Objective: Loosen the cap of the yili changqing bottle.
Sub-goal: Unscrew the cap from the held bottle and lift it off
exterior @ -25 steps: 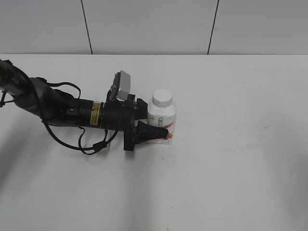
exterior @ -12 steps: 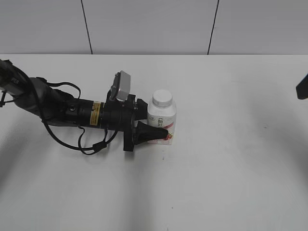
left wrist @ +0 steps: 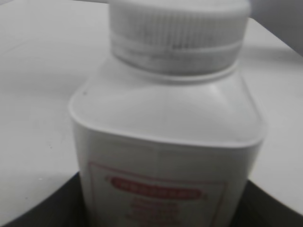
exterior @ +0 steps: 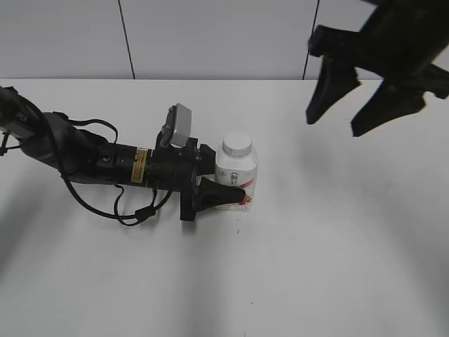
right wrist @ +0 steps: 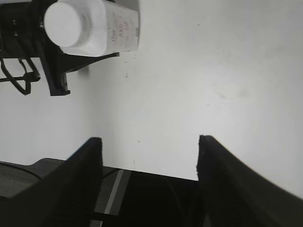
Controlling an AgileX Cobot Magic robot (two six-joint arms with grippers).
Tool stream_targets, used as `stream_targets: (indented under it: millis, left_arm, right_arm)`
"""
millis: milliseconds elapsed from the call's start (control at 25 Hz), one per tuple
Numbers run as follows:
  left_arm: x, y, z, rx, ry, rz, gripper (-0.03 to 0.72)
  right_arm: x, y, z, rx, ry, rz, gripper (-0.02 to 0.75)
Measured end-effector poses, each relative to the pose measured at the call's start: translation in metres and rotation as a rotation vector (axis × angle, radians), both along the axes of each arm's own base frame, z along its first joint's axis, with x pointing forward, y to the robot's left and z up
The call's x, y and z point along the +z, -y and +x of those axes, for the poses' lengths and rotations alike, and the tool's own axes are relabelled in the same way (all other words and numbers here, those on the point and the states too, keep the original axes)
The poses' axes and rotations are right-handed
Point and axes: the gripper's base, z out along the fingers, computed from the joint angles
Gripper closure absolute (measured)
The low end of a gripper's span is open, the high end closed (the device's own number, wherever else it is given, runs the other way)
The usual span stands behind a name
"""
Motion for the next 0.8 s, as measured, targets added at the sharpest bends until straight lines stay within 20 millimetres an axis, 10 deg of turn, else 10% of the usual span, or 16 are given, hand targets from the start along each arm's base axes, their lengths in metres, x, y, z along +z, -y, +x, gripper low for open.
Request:
stream_targets:
  millis: [800]
  left_arm:
    - [0.0, 0.0, 0.0, -0.003, 0.001, 0.004, 0.27]
  right_arm:
    - [-0.059, -0.086, 0.079, 0.065, -0.063, -0.022, 0.24]
